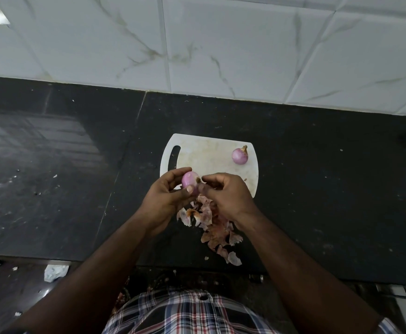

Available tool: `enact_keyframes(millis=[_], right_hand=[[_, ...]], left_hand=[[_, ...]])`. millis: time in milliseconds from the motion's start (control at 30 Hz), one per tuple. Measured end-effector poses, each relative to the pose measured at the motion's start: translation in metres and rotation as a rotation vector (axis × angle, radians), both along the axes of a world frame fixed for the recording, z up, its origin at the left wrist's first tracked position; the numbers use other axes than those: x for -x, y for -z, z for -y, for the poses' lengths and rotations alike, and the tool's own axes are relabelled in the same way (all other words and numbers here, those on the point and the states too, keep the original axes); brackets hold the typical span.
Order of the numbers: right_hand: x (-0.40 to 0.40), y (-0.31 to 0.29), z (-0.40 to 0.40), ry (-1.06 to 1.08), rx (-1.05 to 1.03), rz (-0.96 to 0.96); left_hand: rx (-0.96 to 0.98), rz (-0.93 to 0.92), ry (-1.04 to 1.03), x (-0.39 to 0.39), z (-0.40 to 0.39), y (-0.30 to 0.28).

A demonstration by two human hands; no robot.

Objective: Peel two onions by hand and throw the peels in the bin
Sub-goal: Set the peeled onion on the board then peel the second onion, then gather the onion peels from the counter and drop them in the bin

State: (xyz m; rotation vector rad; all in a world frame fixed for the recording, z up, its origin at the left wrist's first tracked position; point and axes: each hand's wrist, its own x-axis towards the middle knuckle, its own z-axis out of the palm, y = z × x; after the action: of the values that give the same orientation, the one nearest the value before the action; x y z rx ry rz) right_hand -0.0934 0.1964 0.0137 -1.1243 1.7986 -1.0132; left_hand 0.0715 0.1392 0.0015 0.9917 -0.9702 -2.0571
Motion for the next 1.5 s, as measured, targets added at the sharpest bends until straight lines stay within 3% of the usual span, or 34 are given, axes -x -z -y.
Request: enact_keyframes(millis=[167,300,367,500,667,867,1033,1233,1367,1500], right_hand=[[0.001,0.012,0.0,0.084,0.128,-0.091],[0.017,0.017,-0.01,-0.047,-0.026,-0.297],[0.031,0.019,-0.016,-0.056,-0.024,-0.401],[0.066,0.033,-0.02,0.035,-0.047,-0.568],[0.067,0.055,-0.01,-0.085,-0.216,-0.676],[0.016,0.071,-0.026,-0.362,-0.077,-0.57],[0.048,0.064,-0.007,-0.192,-0.062,-0.558],[0.025,0.072,0.008,-0.296,-0.107,-0.655],[0.005,0.068,0.003,-0.502,-0.014,-0.572],[0.018,0.067,0.006,-0.348,0.063,-0.606]], left_hand=[[-0.056,-0.051,0.1,-0.004,0.001,-0.002],[-0.035,-0.005,0.06,-0.003,0.009,0.0],[0.057,0.144,0.033,0.001,0.019,0.001],[0.481,0.662,0.069,0.018,0.045,0.006],[0.771,0.888,0.174,0.057,0.069,0.01],[0.844,0.943,0.226,0.073,0.085,0.034],[0.807,0.933,0.226,0.078,0.091,0.037],[0.706,0.871,0.237,0.068,0.093,0.041],[0.708,0.904,0.275,0.057,0.094,0.04],[0.736,0.956,0.268,0.039,0.095,0.041]])
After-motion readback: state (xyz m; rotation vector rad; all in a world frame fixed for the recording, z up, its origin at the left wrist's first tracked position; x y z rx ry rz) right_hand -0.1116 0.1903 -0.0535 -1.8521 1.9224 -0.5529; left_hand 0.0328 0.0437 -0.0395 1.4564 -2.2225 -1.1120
